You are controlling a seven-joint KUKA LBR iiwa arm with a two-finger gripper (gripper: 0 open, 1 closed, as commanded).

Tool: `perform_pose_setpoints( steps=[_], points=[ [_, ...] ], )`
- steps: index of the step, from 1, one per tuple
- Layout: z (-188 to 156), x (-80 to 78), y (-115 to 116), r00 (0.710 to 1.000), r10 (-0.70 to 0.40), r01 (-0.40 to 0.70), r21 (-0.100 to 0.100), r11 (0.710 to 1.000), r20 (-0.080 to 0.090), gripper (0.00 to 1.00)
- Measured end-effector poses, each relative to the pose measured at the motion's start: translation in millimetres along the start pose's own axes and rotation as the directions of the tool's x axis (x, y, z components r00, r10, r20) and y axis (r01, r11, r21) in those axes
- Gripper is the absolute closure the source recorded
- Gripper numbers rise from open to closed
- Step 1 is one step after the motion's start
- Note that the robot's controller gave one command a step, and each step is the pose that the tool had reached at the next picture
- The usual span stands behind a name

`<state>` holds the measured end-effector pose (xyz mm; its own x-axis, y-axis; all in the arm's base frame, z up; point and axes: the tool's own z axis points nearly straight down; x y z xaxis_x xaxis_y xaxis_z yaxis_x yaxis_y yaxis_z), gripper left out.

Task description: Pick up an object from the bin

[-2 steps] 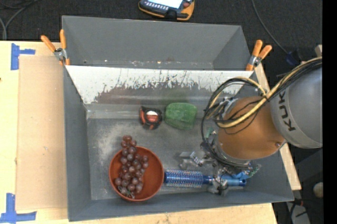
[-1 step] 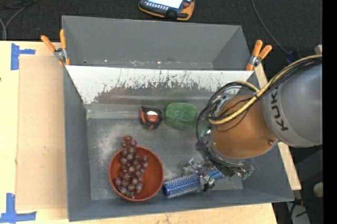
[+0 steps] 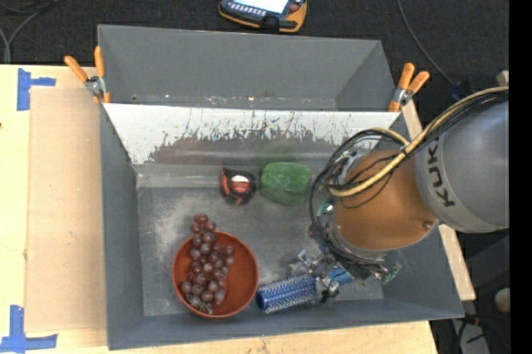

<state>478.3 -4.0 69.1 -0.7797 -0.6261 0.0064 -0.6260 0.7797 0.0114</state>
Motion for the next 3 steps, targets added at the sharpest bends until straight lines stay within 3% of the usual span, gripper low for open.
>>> perform_pose_setpoints(
  steps=[3],
  points=[
    [-66.8,1.1,3.4,1.000,0.004,-0.004,-0.007,1.000,-0.006,1.00]
  ],
)
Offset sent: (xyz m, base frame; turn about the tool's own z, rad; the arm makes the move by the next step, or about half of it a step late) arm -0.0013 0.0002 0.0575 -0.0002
